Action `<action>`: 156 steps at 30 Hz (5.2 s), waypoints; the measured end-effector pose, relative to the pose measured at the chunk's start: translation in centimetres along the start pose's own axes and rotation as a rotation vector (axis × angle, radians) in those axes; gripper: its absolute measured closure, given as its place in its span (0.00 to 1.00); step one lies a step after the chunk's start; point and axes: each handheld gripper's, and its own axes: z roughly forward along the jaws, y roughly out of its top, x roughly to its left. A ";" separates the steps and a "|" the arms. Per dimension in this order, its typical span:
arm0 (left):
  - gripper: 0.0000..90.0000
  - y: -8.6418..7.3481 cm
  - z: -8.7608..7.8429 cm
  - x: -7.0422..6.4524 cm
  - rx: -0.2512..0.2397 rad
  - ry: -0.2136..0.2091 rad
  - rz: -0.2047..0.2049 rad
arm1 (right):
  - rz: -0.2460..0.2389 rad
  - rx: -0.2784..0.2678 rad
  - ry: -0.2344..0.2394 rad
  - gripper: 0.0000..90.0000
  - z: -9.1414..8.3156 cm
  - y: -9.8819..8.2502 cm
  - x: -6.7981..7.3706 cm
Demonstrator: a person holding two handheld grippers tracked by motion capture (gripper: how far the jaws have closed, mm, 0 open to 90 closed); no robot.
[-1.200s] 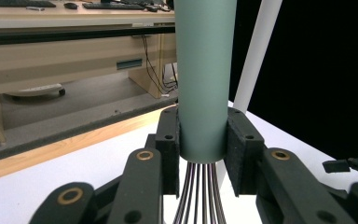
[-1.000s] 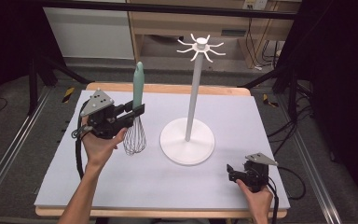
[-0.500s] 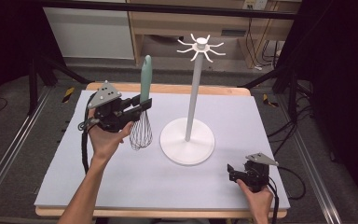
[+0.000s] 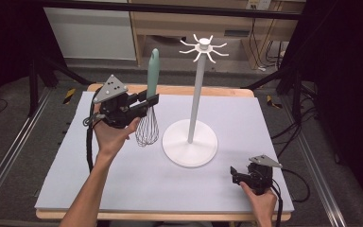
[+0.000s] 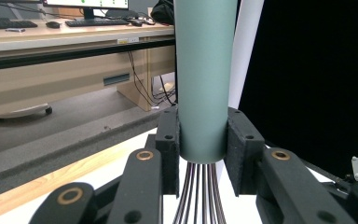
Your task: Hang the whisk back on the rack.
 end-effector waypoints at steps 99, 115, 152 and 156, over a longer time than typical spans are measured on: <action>0.76 1.1 7.1 -2.3 0.040 -0.024 0.059 | 0.013 -0.005 0.000 0.13 -0.2 0.0 -0.5; 0.76 0.9 8.4 -2.5 0.003 0.001 0.067 | 0.014 0.002 -0.004 0.13 0.1 0.0 -0.6; 0.42 -8.1 0.1 0.9 0.094 0.100 0.060 | 0.012 0.008 -0.012 0.13 0.0 -0.2 -0.7; 0.40 -10.0 -0.4 1.4 0.122 0.110 0.037 | 0.011 0.010 -0.012 0.13 0.0 -0.3 -0.7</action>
